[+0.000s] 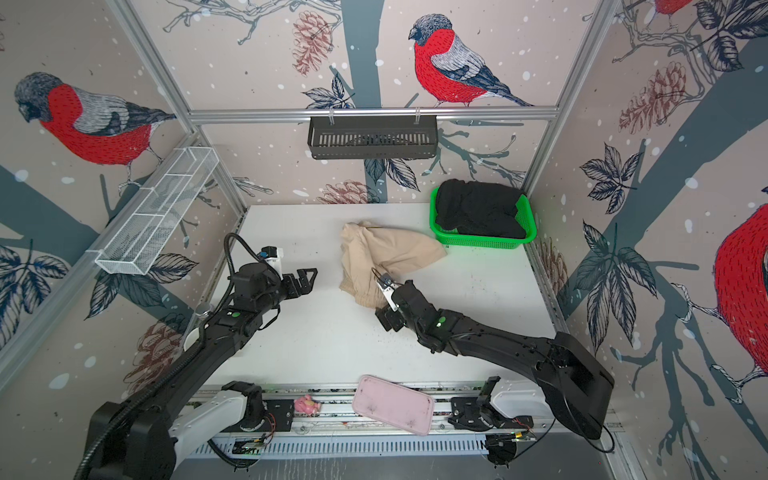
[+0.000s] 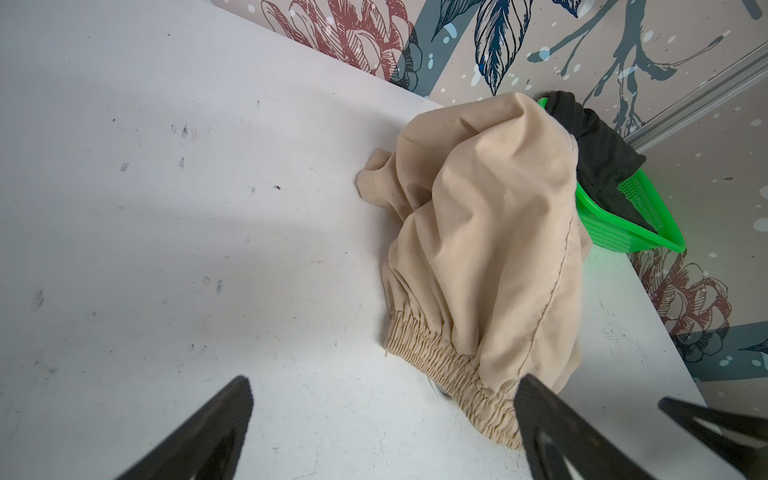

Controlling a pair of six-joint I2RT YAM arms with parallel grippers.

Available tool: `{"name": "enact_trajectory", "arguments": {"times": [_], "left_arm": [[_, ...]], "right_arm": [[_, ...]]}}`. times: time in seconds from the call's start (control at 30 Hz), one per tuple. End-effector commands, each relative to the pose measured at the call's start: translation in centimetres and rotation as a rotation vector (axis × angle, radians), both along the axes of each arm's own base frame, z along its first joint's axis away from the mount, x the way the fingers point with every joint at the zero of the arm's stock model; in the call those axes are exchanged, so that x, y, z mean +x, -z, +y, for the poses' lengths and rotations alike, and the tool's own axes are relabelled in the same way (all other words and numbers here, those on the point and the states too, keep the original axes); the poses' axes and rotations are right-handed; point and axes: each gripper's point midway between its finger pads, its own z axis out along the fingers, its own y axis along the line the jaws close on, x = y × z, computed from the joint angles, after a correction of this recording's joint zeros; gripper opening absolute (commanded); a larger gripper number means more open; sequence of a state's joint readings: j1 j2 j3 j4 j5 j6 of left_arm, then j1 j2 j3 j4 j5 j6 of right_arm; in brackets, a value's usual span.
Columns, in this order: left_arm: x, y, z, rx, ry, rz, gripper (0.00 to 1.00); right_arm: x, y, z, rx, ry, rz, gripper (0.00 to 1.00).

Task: Fold and stack the shorts
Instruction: 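Grasp the elastic leg hem of the shorts with the right gripper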

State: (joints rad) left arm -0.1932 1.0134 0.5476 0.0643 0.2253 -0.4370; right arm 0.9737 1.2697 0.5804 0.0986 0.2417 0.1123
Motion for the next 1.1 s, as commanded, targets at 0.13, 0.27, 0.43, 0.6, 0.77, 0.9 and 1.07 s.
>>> {"name": "enact_trajectory", "arguments": {"times": [0.13, 0.27, 0.43, 0.6, 0.77, 0.9, 1.07], "left_arm": [[0.2, -0.8, 0.4, 0.009, -0.024, -0.039, 0.99], [0.2, -0.5, 0.7, 0.018, -0.035, -0.034, 0.99], [0.1, -0.2, 0.6, 0.017, -0.036, -0.023, 0.99], [0.0, 0.4, 0.7, 0.025, -0.035, -0.009, 0.99], [0.1, 0.5, 0.6, 0.023, -0.029, -0.013, 0.99], [0.3, 0.2, 0.2, 0.024, -0.007, -0.021, 0.99], [0.2, -0.5, -1.0, 0.038, 0.056, -0.060, 0.99]], "right_arm": [[1.4, 1.1, 1.9, 0.131, 0.124, -0.075, 0.90], [2.3, 2.9, 3.0, 0.113, 0.134, -0.079, 0.90], [3.8, 4.8, 3.0, 0.080, 0.188, -0.071, 0.89], [5.2, 5.9, 2.6, 0.074, 0.222, -0.041, 0.73], [5.8, 5.6, 2.8, 0.080, 0.187, -0.019, 0.32], [6.0, 4.3, 3.7, 0.106, 0.101, 0.039, 0.02], [7.1, 0.5, 3.4, 0.097, 0.049, 0.147, 0.01]]}}
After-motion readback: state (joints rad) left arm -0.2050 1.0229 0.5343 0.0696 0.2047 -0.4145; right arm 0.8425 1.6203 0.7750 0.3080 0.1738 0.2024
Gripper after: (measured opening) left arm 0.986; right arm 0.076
